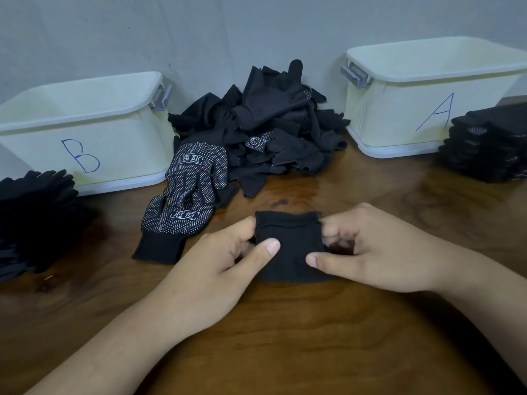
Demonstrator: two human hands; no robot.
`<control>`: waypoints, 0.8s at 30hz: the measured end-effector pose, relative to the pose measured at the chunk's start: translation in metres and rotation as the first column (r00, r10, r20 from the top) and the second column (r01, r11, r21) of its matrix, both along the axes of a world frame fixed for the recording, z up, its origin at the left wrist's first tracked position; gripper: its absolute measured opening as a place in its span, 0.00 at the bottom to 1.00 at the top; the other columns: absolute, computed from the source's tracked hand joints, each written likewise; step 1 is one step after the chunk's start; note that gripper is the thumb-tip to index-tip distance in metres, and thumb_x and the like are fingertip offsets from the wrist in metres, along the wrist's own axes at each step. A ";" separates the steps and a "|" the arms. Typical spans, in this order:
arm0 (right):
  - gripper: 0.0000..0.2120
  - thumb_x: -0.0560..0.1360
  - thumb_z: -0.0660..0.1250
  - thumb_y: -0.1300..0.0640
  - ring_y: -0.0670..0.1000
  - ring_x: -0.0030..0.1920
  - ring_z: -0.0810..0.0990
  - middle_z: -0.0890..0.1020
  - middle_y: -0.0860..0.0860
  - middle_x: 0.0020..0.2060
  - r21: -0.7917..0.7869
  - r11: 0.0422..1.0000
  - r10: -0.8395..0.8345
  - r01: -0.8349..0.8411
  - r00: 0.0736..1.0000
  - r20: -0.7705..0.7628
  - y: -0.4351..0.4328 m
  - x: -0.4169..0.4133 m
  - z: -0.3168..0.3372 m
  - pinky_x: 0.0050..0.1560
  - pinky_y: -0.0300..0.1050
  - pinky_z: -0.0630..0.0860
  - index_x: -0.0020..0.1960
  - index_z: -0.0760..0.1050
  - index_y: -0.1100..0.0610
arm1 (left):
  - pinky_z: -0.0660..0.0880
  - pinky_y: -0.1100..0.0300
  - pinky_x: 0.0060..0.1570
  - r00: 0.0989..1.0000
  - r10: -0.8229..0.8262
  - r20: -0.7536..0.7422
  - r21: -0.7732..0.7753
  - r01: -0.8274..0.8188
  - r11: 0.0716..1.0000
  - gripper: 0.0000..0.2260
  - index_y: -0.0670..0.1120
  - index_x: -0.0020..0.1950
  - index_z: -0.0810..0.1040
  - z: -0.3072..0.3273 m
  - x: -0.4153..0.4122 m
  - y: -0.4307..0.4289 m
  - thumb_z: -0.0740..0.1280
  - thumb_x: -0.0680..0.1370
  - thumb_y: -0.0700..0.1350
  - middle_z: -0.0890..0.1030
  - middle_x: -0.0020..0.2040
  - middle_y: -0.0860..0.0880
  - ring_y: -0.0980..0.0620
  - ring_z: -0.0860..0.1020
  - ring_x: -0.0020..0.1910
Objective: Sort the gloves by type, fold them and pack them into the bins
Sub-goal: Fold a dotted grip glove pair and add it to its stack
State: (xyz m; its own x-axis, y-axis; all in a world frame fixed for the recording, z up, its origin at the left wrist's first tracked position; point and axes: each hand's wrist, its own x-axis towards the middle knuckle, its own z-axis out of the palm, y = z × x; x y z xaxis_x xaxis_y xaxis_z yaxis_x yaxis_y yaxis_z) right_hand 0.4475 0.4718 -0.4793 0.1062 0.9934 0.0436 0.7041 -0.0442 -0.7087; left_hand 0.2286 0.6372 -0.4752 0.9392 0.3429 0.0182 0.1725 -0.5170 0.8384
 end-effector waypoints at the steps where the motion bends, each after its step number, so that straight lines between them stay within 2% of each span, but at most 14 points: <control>1: 0.19 0.81 0.71 0.43 0.54 0.31 0.76 0.78 0.49 0.31 -0.005 1.000 -0.023 0.023 1.000 -0.008 0.001 0.000 0.000 0.36 0.52 0.76 0.38 0.73 0.54 | 0.78 0.37 0.63 1.000 0.002 -0.012 -0.011 -0.002 1.000 0.19 0.58 0.71 0.76 0.002 0.000 -0.001 0.62 0.84 0.65 0.87 0.56 0.47 0.40 0.85 0.58; 3: 0.23 0.80 0.73 0.45 0.48 0.29 0.68 0.70 0.48 0.28 -0.017 0.997 -0.081 0.081 0.997 -0.009 0.002 -0.003 0.003 0.33 0.43 0.67 0.35 0.66 0.54 | 0.79 0.39 0.62 0.999 0.032 -0.038 -0.025 -0.033 0.999 0.16 0.58 0.68 0.75 0.003 0.000 -0.001 0.65 0.84 0.63 0.88 0.53 0.53 0.44 0.86 0.54; 5: 0.25 0.80 0.72 0.44 0.49 0.30 0.68 0.71 0.54 0.29 -0.043 0.989 -0.140 0.139 0.990 -0.023 0.003 -0.005 0.004 0.34 0.46 0.68 0.36 0.66 0.57 | 0.80 0.42 0.58 0.995 0.076 -0.065 0.001 -0.076 0.997 0.15 0.62 0.67 0.72 0.002 0.000 0.000 0.69 0.82 0.60 0.88 0.49 0.59 0.46 0.87 0.47; 8: 0.25 0.81 0.71 0.41 0.49 0.32 0.71 0.75 0.58 0.33 -0.075 0.980 -0.188 0.185 0.981 -0.040 0.006 -0.006 0.004 0.37 0.49 0.70 0.37 0.68 0.58 | 0.81 0.45 0.54 0.980 0.183 -0.076 0.053 -0.179 0.982 0.21 0.68 0.69 0.67 0.003 0.002 -0.001 0.72 0.80 0.57 0.88 0.45 0.59 0.48 0.86 0.42; 10: 0.25 0.81 0.71 0.41 0.47 0.30 0.69 0.72 0.55 0.29 -0.100 0.973 -0.211 0.207 0.977 -0.024 0.007 -0.007 0.003 0.36 0.46 0.70 0.36 0.68 0.57 | 0.80 0.48 0.52 0.969 0.232 -0.089 0.074 -0.226 0.971 0.24 0.68 0.70 0.66 -0.001 0.003 -0.001 0.73 0.79 0.57 0.87 0.43 0.58 0.51 0.84 0.40; 12: 0.26 0.81 0.71 0.40 0.44 0.28 0.68 0.69 0.48 0.25 -0.125 0.965 -0.234 0.233 0.972 0.002 0.009 -0.009 0.003 0.34 0.42 0.68 0.35 0.67 0.56 | 0.79 0.52 0.49 0.965 0.254 -0.069 0.117 -0.245 0.962 0.25 0.67 0.70 0.66 -0.004 0.005 -0.002 0.74 0.78 0.57 0.85 0.41 0.56 0.55 0.82 0.39; 14: 0.26 0.81 0.70 0.39 0.44 0.27 0.68 0.69 0.46 0.24 -0.140 0.954 -0.265 0.266 0.964 0.026 0.010 -0.011 0.002 0.33 0.41 0.68 0.33 0.68 0.54 | 0.76 0.62 0.44 0.962 0.271 -0.044 0.162 -0.260 0.952 0.25 0.65 0.70 0.66 -0.007 0.006 -0.002 0.74 0.78 0.57 0.84 0.41 0.56 0.57 0.80 0.39; 16: 0.26 0.81 0.68 0.37 0.45 0.26 0.70 0.72 0.47 0.24 -0.133 0.945 -0.295 0.300 0.954 0.058 0.010 -0.012 0.002 0.34 0.45 0.70 0.33 0.70 0.54 | 0.74 0.65 0.42 0.961 0.276 -0.026 0.206 -0.265 0.942 0.24 0.64 0.70 0.67 -0.010 0.007 -0.002 0.74 0.78 0.57 0.82 0.42 0.57 0.58 0.79 0.41; 19: 0.28 0.82 0.66 0.36 0.47 0.26 0.73 0.76 0.52 0.26 -0.112 0.936 -0.322 0.333 0.941 0.106 0.011 -0.015 0.001 0.34 0.48 0.72 0.33 0.71 0.55 | 0.74 0.66 0.42 0.961 0.275 -0.017 0.243 -0.263 0.934 0.24 0.63 0.69 0.68 -0.012 0.006 0.000 0.75 0.77 0.57 0.81 0.42 0.57 0.58 0.79 0.43; 22: 0.29 0.82 0.65 0.35 0.48 0.26 0.74 0.74 0.50 0.25 -0.097 0.925 -0.343 0.368 0.917 0.203 0.012 -0.017 -0.002 0.30 0.43 0.69 0.33 0.70 0.55 | 0.74 0.65 0.43 0.962 0.273 0.015 0.311 -0.264 0.913 0.22 0.60 0.68 0.70 -0.015 0.006 0.000 0.75 0.77 0.57 0.79 0.42 0.55 0.59 0.78 0.44; 24: 0.29 0.80 0.65 0.34 0.48 0.26 0.75 0.74 0.48 0.24 -0.069 0.910 -0.371 0.408 0.879 0.300 0.012 -0.019 -0.004 0.29 0.43 0.71 0.33 0.69 0.55 | 0.73 0.66 0.45 0.965 0.259 0.036 0.370 -0.254 0.894 0.21 0.59 0.66 0.70 -0.019 0.007 0.000 0.74 0.77 0.57 0.77 0.45 0.57 0.59 0.77 0.46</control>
State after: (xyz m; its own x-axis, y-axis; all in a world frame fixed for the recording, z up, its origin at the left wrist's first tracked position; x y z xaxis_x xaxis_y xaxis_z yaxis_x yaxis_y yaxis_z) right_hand 0.4285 0.4838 -0.4834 0.4876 0.8730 0.0047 0.7760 -0.4310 -0.4604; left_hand 0.2352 0.6368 -0.4943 0.8206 0.5432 0.1777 0.3511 -0.7244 0.5933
